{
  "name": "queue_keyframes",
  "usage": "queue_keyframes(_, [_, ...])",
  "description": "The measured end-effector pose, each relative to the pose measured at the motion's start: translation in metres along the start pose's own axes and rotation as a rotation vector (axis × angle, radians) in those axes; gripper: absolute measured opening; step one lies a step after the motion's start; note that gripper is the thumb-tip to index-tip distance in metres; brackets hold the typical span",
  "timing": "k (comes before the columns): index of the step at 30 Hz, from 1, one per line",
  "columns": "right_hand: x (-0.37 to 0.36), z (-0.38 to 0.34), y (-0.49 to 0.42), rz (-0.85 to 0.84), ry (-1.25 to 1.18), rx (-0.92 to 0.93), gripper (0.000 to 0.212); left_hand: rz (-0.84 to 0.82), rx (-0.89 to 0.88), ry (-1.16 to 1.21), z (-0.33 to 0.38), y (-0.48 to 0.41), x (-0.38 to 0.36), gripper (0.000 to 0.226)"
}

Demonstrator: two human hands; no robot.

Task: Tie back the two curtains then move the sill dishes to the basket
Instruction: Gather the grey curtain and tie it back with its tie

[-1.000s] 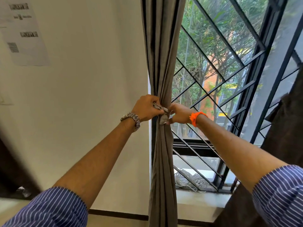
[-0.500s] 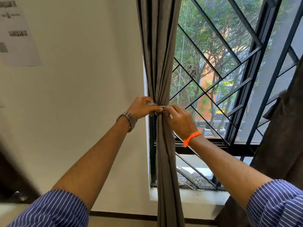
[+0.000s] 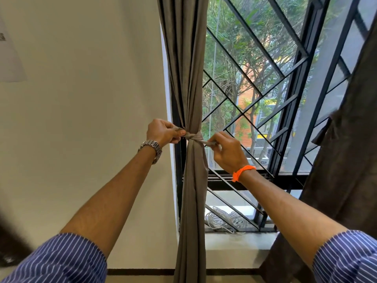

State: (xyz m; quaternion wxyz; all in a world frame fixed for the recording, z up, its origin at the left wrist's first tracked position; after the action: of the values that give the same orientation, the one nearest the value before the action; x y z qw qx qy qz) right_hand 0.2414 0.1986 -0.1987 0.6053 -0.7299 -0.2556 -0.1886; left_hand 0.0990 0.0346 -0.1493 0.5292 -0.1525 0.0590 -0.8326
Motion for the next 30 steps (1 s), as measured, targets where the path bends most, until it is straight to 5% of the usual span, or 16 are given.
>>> queue_keyframes(13, [-0.001,-0.001,-0.015,-0.173,0.232,-0.143,0.012,0.161,-0.251,-0.492,0.005,0.007,-0.012,0.026])
queue_keyframes(18, [-0.001,-0.007,-0.023,-0.22,0.302,-0.138,0.02,0.307,-0.522,-0.478,0.011,0.02,-0.022,0.035])
queue_keyframes(26, [0.019,-0.02,-0.042,-0.124,0.402,-0.029,0.025,0.236,-0.991,-0.785,0.037,0.025,-0.044,0.029])
queue_keyframes(30, [0.029,-0.018,-0.055,-0.093,0.497,-0.026,0.043,0.19,-1.063,-0.951,0.047,0.021,-0.054,0.05])
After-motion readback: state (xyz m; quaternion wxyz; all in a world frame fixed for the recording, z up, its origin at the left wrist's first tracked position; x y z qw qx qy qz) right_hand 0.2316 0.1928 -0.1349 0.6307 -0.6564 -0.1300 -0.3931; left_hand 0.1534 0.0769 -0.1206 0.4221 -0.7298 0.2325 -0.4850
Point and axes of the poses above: each hand's wrist, its own y-axis away from the middle knuckle, its own x-axis out of the back of the hand, z = x × y, the point moved 1 cm from there along -y, towards the middle knuckle, and after that the axes turned 8 degrees about y, right-handed, at the moved point
